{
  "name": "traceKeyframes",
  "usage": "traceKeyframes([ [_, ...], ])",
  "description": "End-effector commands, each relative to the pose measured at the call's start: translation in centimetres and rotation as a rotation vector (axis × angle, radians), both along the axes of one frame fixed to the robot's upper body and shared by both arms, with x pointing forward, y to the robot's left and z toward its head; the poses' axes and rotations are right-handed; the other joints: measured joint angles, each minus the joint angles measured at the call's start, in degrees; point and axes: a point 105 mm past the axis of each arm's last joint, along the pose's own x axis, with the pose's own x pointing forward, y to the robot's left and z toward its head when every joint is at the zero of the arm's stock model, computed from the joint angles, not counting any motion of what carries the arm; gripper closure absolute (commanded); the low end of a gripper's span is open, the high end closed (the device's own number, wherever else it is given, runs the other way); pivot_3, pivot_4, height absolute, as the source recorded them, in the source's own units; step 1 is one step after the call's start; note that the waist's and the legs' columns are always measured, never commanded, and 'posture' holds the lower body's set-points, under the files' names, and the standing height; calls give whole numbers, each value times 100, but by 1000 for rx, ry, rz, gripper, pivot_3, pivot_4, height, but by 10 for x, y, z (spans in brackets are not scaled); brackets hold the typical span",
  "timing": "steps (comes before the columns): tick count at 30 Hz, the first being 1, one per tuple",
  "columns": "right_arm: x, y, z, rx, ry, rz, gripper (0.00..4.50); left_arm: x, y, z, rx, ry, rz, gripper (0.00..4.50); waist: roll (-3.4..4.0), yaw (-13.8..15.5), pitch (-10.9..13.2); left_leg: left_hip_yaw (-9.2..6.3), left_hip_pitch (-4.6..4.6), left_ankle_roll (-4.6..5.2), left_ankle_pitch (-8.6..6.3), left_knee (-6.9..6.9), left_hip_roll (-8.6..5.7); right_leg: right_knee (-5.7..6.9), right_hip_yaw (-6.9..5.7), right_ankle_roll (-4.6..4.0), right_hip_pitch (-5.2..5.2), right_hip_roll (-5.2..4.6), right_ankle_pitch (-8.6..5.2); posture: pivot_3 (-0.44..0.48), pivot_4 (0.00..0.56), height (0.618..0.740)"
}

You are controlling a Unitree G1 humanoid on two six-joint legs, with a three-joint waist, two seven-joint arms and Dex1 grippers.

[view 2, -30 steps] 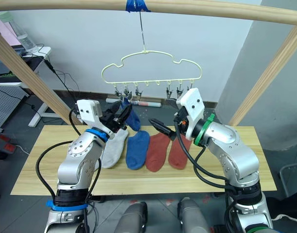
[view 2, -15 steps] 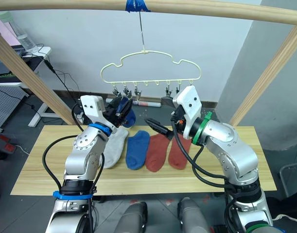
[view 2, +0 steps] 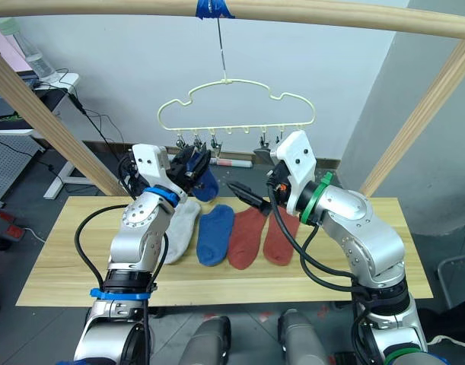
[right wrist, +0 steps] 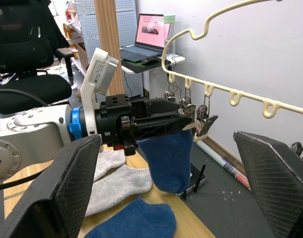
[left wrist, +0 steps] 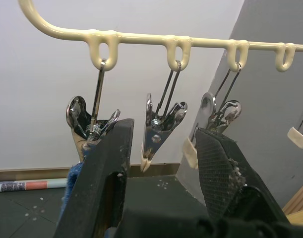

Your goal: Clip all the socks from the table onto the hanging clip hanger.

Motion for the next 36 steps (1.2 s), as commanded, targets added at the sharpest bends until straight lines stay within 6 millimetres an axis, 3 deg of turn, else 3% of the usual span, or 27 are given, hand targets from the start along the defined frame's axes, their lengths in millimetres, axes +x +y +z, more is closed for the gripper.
traceKeyframes([
  [1,-7,2,14,17,-58,19,0,1,-3,15,12,-63,-9,2351,0,0,0,0,0,0,0,0,0,0,-1,0,0,0,0,-53,229,740],
  [36,-4,-1,13,13,-55,1,0,8,2,30,46,-144,39,2351,0,-2,0,0,0,0,0,0,0,0,-2,0,0,0,0,-52,232,740],
])
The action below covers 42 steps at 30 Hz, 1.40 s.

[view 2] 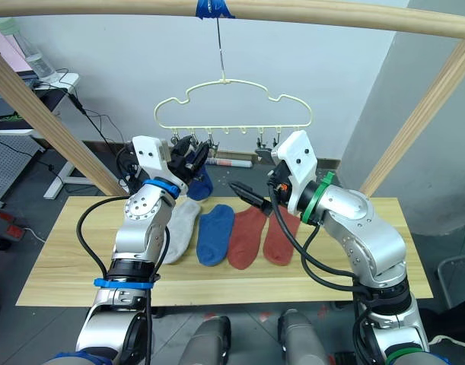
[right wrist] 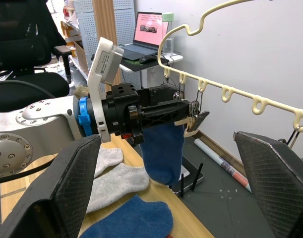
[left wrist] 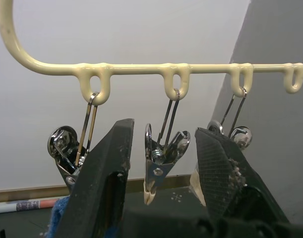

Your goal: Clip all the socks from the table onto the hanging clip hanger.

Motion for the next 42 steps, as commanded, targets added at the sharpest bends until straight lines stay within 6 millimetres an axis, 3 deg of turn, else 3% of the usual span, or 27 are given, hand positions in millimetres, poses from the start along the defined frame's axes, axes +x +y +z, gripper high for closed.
traceKeyframes([
  [1,-4,1,13,21,-53,8,0,-2,-1,19,7,-76,-9,2694,0,0,0,0,0,0,0,0,0,0,0,0,0,0,0,-52,232,740],
  [6,-5,1,13,20,-51,9,0,-2,-1,19,7,-77,-10,3935,0,0,0,0,0,0,0,0,0,0,0,0,0,0,0,-51,231,740],
  [15,-4,0,6,2,-38,5,0,-3,-1,18,11,-61,-22,4412,0,1,0,0,0,0,0,0,0,0,0,0,0,0,0,-41,230,740],
  [21,15,-15,-29,-124,32,-75,0,-4,2,19,10,7,-48,4413,0,2,0,1,0,0,0,0,0,0,1,0,0,0,0,-26,231,740],
  [26,39,-37,-97,-393,180,-116,0,-19,0,19,-18,213,-198,4413,0,-7,0,1,1,0,0,0,0,1,1,0,0,1,0,-12,231,740],
  [31,63,-41,-134,-510,268,-112,0,-39,3,14,-49,474,-368,4413,0,-57,0,1,4,0,0,-3,5,2,2,0,-2,7,-1,7,234,740],
  [36,93,-43,-160,-545,333,-181,0,-49,15,17,-201,700,-457,4413,-3,-135,2,1,18,1,1,-2,7,8,2,0,6,13,-1,7,236,740],
  [42,108,-50,-183,-594,391,-229,0,-55,17,21,-208,742,-475,4413,-3,-132,2,11,12,-1,-1,-6,3,1,12,0,4,4,-1,-2,239,740],
])
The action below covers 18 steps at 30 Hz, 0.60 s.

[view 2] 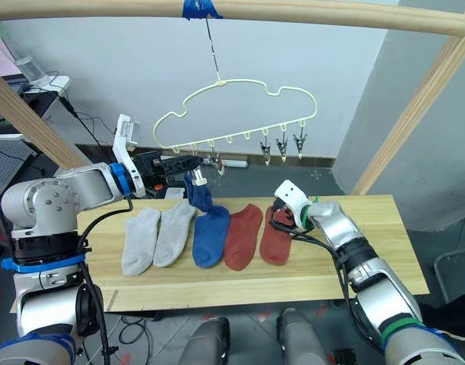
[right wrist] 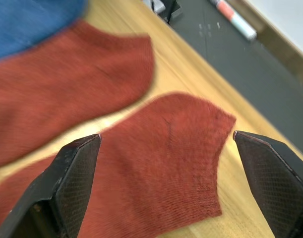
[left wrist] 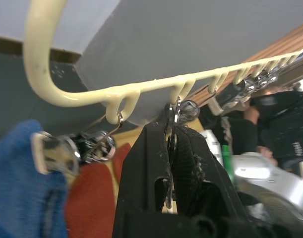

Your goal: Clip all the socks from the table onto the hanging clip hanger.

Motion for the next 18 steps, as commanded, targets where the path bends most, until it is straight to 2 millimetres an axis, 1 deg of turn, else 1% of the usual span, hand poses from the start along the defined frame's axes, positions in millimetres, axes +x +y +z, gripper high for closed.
traceKeyframes([
  [1,9,-7,-3,-43,-22,-13,0,-7,2,-5,30,37,-19,4413,0,-3,0,4,0,0,0,-1,0,-1,3,0,-2,-1,0,-2,239,740],
  [4,11,-8,-8,-45,-2,-18,0,-7,2,-5,29,38,-22,4413,0,-6,0,8,1,-2,-1,-5,1,1,7,-1,-5,-2,0,0,238,740],
  [6,9,-11,-18,-74,23,-27,0,-7,-2,-3,11,35,-30,4413,0,-7,0,8,4,-2,-1,-6,2,3,7,-1,-5,-2,0,3,241,740],
  [8,5,-8,-24,-50,69,-26,0,-7,-4,0,-13,36,-29,4413,0,-7,0,11,8,-2,-1,-5,2,5,9,-1,-4,-2,1,5,241,740],
  [9,5,-5,-23,-36,73,-20,182,-6,-4,1,-24,41,-27,4413,0,-7,0,13,14,-2,-1,-5,2,6,11,-1,1,-2,1,5,241,740],
  [11,5,-2,-21,-38,48,8,613,-7,-4,1,-34,54,-23,4413,0,-10,0,14,20,-2,-1,-5,2,6,12,-1,7,-2,1,7,242,740],
  [14,3,0,-22,-51,27,39,1690,-8,-3,-2,-25,73,-17,4413,0,-11,0,22,24,-2,-1,-6,2,8,18,0,6,-2,0,7,242,740],
  [15,3,0,-23,-54,27,44,1974,-8,-3,-2,-26,78,-15,4413,0,-11,0,22,24,-2,-1,-6,2,8,18,0,7,-2,0,7,241,740],
  [18,0,3,-24,-62,1,85,3138,-9,-3,-2,-28,77,-20,4413,0,-9,0,26,24,-2,-1,-6,1,7,21,0,7,-3,0,11,242,740],
])
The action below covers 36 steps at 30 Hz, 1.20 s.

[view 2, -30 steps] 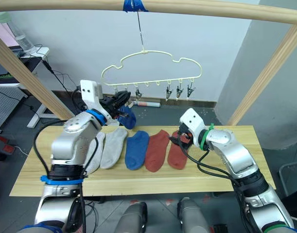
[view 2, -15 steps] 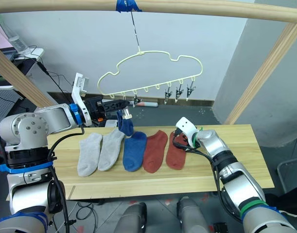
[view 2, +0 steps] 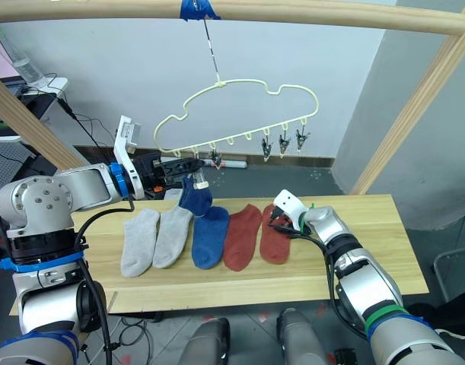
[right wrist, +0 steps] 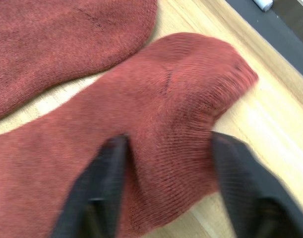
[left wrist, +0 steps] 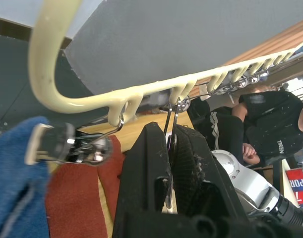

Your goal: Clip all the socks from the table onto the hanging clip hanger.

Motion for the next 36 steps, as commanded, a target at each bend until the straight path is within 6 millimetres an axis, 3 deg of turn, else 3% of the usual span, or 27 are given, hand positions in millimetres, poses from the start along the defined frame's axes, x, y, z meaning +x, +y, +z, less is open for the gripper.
traceKeyframes([
  [1,-5,3,0,-6,-41,69,3472,-3,-1,-2,12,21,-8,4413,0,2,0,0,0,0,0,0,0,-1,-1,0,1,-1,0,11,242,740],
  [4,-11,6,11,-5,-124,179,4491,0,0,0,-28,35,4,4413,0,15,0,0,1,-1,0,-1,-1,-1,-1,0,1,-2,0,16,240,740],
  [9,-28,13,52,14,-302,361,4491,5,6,-1,-92,89,54,4413,1,14,1,5,1,-1,0,1,-3,-1,2,2,0,-5,0,21,242,740],
  [13,-72,40,113,195,-402,496,4491,8,8,-1,-152,133,69,4413,0,8,1,-4,3,-2,-1,-2,3,4,-5,3,1,0,-1,17,239,740],
  [16,-98,60,135,287,-404,539,4491,9,6,3,-186,131,62,4413,0,7,1,-6,6,-4,-1,-2,7,7,-5,3,1,2,-1,14,236,740],
  [22,-101,82,148,385,-376,459,4491,9,0,7,-225,137,40,4413,0,63,1,-7,7,-7,1,3,-4,5,-7,3,7,-9,0,3,228,740],
  [29,-101,85,143,395,-346,431,4491,8,-4,9,-236,137,23,4413,0,105,1,-7,4,-10,2,2,-5,0,-8,3,4,-9,0,-3,224,740],
  [36,-96,91,151,424,-360,409,4491,6,-8,9,-237,143,1,4413,0,102,1,-7,4,-10,2,-1,-3,2,-8,3,2,-8,0,-7,225,740],
])
